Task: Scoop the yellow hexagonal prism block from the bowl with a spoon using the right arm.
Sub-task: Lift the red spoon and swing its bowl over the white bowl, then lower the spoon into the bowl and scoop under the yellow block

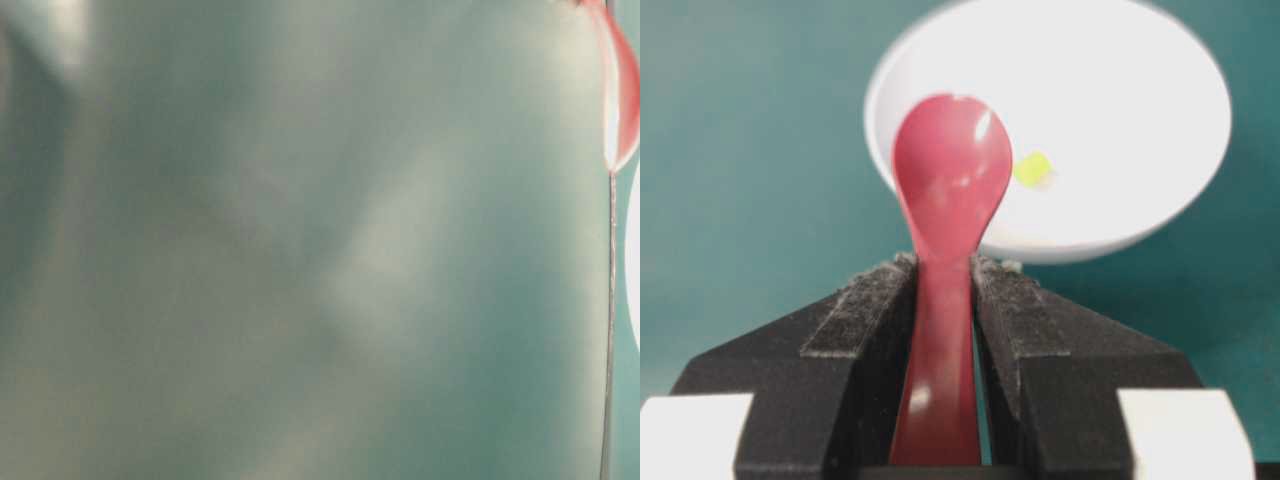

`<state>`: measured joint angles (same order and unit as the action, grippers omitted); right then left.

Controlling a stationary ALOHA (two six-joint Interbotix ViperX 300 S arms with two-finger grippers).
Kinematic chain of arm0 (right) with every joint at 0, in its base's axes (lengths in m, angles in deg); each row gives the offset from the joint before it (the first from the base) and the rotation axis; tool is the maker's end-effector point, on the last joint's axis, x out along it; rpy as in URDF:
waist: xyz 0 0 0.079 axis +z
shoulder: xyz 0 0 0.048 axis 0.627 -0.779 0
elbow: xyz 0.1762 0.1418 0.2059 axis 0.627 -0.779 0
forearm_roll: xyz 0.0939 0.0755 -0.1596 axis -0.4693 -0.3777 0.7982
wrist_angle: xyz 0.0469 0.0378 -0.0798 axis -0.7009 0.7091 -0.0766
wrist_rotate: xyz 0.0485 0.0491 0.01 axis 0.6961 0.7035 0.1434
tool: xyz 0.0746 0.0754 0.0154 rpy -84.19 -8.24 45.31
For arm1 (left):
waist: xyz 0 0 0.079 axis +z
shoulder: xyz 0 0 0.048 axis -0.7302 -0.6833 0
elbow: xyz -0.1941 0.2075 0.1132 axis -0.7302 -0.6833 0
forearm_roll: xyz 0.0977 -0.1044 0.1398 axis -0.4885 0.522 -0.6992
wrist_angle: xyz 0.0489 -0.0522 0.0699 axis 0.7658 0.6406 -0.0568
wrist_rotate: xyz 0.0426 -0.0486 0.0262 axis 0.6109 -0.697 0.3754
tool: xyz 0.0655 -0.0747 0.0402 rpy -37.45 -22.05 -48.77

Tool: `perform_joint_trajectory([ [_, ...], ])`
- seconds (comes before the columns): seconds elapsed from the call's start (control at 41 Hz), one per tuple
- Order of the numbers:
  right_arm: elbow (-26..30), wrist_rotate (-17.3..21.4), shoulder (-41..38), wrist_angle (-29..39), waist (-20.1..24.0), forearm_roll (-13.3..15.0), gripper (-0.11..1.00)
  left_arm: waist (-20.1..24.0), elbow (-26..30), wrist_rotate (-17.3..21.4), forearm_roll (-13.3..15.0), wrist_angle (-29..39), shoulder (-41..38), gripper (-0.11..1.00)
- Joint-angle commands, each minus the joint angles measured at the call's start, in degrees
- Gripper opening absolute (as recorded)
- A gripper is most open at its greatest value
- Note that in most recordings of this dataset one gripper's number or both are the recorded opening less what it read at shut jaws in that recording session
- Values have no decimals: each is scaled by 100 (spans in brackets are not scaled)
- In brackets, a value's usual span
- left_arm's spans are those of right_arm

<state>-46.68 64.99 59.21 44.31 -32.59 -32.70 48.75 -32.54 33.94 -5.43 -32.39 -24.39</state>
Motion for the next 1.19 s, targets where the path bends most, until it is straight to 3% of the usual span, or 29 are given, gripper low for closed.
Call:
perform_joint_trajectory([
  [0.0,387,-88,70,668,-246,53,25,9,105,9,-18,-18,-53,2],
  [0.512,1644,-211,-123,3190,-1283,422,26,9,105,18,-18,-9,-53,2],
  [0.706,2294,-193,-483,4140,-1380,527,25,9,105,18,-18,-9,-62,2],
  [0.926,2997,-141,-1116,5080,-1415,896,26,9,105,18,-18,-9,-53,2],
  [1.169,3498,-141,-1591,5423,-1415,1063,25,9,97,18,-18,-9,-53,2],
])
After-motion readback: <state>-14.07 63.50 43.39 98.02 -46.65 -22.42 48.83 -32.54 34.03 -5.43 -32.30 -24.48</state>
